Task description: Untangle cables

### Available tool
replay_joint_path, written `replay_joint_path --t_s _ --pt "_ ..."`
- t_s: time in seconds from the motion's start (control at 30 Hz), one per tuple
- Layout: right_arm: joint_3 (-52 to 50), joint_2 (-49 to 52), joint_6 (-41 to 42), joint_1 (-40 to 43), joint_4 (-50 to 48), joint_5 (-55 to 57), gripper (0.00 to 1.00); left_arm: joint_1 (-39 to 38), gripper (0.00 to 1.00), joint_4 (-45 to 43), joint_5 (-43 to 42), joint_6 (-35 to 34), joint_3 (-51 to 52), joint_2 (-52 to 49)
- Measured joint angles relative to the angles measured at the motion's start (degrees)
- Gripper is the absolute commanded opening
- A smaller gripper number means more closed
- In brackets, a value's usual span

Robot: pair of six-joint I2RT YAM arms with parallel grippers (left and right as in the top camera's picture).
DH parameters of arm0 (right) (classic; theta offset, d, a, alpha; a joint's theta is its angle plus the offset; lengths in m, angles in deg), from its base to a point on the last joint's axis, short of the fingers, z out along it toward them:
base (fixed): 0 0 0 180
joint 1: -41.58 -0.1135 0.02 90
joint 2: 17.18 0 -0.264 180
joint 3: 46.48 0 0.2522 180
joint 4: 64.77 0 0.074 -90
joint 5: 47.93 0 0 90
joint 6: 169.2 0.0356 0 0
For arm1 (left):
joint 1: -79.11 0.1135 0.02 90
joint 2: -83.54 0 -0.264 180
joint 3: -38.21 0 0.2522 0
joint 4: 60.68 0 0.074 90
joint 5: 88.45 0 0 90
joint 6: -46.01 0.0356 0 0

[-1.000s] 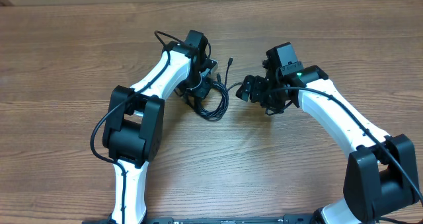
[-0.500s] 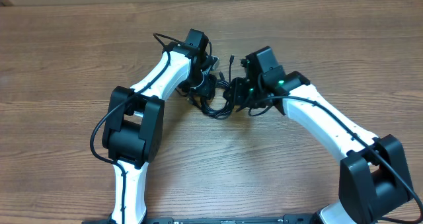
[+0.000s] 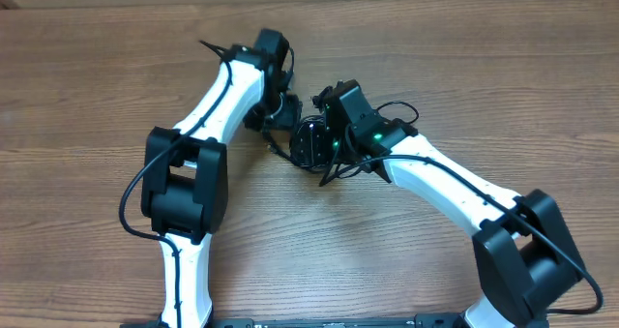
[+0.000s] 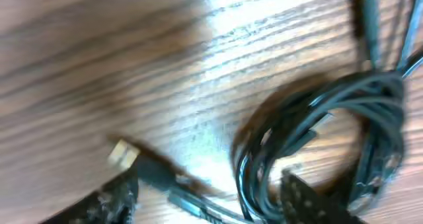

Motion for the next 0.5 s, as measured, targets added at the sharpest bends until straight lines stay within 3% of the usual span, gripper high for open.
replay_joint_path --t_s 0.33,0.5 --pt "-0.13 0.70 -1.84 -0.31 -5.03 0.07 0.59 0.44 1.00 2.38 11.50 -6.78 -4.52 3.52" --pt "-0.17 0.87 -3.74 -3.39 -10.71 0.92 0.60 4.26 0.99 3.76 13.97 -10.73 -4.52 3.52"
